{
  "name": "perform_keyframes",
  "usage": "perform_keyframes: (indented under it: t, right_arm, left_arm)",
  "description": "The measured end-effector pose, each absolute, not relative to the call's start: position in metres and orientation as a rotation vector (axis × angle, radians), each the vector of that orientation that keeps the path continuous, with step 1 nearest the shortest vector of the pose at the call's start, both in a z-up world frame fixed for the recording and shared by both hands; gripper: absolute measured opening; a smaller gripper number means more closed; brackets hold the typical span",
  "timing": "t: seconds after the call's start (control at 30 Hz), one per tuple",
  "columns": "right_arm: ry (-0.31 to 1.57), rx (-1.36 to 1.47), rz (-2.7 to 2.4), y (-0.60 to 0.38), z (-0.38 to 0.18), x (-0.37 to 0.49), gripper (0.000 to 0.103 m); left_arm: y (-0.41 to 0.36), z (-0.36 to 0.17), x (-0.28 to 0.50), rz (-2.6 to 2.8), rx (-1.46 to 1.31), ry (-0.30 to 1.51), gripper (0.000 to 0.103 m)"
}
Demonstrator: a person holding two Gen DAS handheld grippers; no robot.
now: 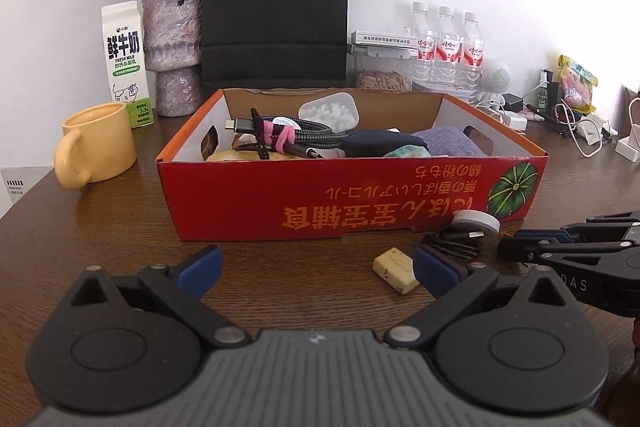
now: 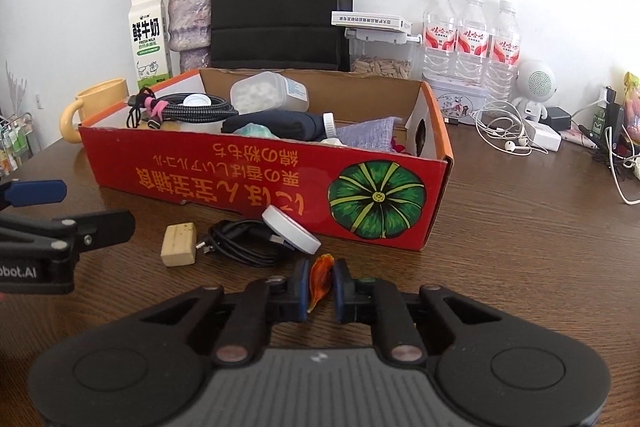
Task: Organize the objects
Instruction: 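Grasp the small orange piece with the right tool, then grasp the beige block with the left tool while the right tool holds the orange piece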
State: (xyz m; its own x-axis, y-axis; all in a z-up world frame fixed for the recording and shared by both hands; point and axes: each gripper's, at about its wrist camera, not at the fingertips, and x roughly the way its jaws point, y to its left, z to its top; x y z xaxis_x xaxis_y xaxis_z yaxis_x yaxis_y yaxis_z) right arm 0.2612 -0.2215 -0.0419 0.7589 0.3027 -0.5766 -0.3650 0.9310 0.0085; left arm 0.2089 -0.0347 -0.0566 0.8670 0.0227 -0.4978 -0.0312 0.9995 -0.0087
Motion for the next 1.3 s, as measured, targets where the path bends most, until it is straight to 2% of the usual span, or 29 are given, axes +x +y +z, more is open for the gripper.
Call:
perform_keyframes:
  t: [0.6, 1.3]
  right_arm:
    - [0.507, 0.013, 0.330, -0.244, -0.019, 0.254, 0.011]
    - [0.487, 0.007, 0.342, -0.240, -0.018, 0.249, 0.011]
  left_arm:
    - [-0.065, -0.077, 0.241, 0.078, -0.031, 0.691, 0.103]
    - [-0.055, -0.077, 0.256, 0.048, -0.007, 0.699, 0.103]
